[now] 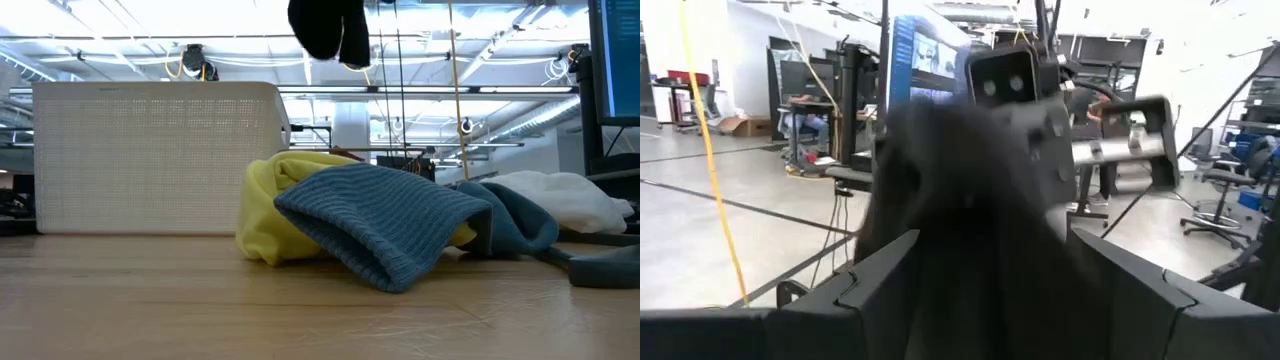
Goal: Pick & Place Cloths
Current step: Put the black sock into the transparent bin
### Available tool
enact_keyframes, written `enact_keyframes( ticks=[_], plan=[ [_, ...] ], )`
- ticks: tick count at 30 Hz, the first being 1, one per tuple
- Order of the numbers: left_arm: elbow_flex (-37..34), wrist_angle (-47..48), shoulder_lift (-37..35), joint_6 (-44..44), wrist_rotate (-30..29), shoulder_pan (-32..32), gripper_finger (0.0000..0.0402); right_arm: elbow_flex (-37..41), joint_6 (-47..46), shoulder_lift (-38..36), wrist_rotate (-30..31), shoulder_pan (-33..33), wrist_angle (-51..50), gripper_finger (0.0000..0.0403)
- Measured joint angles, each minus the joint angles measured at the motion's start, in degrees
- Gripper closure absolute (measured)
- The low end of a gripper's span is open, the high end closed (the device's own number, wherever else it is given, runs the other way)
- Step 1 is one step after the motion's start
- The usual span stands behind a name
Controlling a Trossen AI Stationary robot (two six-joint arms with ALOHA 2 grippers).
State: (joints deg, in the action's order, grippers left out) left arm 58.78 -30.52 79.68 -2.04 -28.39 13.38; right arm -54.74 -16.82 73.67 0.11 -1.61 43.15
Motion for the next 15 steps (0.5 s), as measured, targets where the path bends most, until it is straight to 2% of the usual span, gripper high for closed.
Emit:
enact_keyframes(
  ticks=[15],
  plan=[
    [0.00,4.98,0.00,-2.80,3.47,-3.69,0.0151,0.00,-4.26,5.79,-2.11,-1.20,7.26,0.0403]
  ],
)
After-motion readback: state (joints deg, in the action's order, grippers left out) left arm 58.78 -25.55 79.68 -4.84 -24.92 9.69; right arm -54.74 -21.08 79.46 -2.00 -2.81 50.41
